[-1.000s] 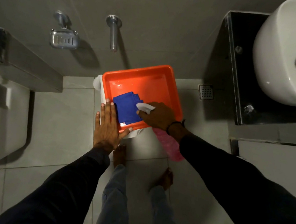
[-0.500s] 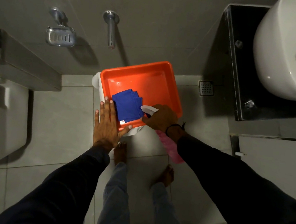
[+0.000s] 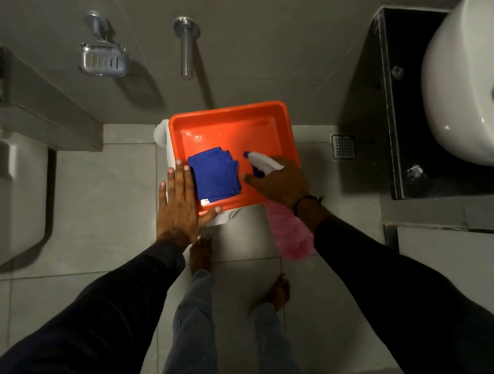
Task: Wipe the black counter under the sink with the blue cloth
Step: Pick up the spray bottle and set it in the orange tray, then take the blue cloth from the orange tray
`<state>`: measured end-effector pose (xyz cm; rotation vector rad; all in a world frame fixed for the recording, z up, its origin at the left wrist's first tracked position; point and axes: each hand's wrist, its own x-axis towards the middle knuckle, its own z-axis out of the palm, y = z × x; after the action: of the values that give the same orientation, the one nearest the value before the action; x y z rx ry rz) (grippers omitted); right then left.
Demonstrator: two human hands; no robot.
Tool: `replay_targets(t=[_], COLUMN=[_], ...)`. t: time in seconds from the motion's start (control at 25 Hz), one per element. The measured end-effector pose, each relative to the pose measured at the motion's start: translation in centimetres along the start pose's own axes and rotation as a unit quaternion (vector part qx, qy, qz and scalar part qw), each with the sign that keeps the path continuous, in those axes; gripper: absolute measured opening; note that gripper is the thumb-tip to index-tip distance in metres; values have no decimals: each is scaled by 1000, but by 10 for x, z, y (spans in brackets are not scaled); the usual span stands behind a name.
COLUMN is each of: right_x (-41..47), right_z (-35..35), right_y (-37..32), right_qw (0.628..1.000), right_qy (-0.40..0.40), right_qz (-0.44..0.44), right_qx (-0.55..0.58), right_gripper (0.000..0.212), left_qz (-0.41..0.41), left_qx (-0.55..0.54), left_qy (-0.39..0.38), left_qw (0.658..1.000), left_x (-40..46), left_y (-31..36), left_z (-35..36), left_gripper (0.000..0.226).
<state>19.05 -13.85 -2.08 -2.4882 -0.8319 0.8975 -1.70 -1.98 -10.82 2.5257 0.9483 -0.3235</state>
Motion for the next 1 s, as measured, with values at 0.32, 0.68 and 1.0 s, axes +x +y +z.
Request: replay_targets(t=[0.32,0.68,1.0], right_x=[46,50,-12], right_z=[-55,-7,17], right_y=[-36,4,12], right_qw=[899,885,938], right_qy=[382,437,252], right_qz=[-65,-32,170], right_qx=[205,156,165], right_gripper=[11,11,67], left_qz=[-1,6,22], left_qx=[7,0,33], left_qy=[0,-8,-26], left_qw=[1000,1000,999], left_x=[2,4,1], left_y=[-3,-4,5], left_z=[4,3,-50], left_gripper=[114,113,104])
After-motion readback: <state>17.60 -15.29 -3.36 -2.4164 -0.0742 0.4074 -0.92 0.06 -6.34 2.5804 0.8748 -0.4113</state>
